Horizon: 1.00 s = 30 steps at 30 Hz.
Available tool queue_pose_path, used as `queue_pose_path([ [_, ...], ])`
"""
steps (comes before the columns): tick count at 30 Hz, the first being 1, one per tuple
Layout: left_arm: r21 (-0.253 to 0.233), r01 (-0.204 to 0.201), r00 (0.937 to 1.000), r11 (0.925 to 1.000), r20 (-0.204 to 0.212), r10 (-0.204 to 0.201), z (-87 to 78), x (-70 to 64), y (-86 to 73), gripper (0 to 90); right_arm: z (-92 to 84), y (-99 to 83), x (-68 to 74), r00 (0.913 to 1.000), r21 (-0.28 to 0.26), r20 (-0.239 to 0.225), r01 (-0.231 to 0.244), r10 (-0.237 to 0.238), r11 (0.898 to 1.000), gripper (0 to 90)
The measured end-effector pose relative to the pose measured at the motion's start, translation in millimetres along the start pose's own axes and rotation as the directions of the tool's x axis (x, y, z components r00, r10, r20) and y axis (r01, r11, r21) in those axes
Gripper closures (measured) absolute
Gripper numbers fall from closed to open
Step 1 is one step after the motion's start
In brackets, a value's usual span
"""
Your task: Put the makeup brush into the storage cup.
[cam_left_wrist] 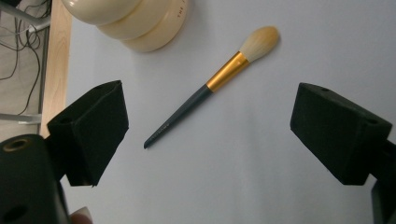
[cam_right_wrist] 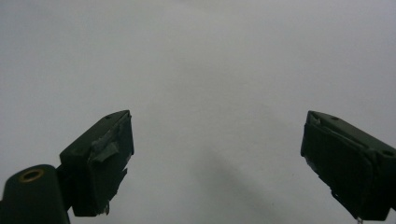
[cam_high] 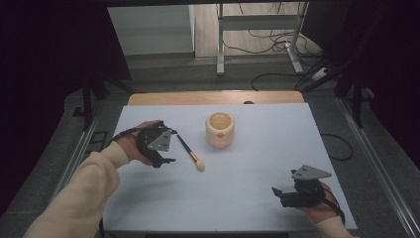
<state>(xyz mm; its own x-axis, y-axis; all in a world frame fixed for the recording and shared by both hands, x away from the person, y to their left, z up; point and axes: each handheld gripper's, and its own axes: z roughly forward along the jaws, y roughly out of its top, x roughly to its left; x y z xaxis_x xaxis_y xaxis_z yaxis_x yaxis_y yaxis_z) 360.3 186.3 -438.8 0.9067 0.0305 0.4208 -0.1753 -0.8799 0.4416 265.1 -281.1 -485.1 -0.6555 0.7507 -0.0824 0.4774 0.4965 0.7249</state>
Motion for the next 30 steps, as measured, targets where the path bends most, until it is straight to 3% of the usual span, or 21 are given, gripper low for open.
queue_pose_path([
  [8, -0.005, -0.009, 0.9999, 0.9999, 0.006, 0.009, 6.6, 2.6, 2.6, 11.6, 0.2, -0.2, -0.3, 1.0, 0.004, 0.0, 0.0, 0.0, 1.0, 9.8],
  [19, -0.019, -0.068, 0.9975, 0.9975, 0.019, 0.068, 19.1, 5.4, 2.1, 13.0, 0.5, -0.5, -0.5, 1.0, 0.007, 0.0, 0.0, 0.0, 1.0, 9.8],
  [30, 0.016, -0.103, 0.9942, 0.9946, 0.032, 0.102, 36.4, 11.1, 0.7, 13.5, 1.1, -0.8, -0.9, 1.0, 0.01, -0.001, 0.0, 0.0, 1.0, 9.8],
])
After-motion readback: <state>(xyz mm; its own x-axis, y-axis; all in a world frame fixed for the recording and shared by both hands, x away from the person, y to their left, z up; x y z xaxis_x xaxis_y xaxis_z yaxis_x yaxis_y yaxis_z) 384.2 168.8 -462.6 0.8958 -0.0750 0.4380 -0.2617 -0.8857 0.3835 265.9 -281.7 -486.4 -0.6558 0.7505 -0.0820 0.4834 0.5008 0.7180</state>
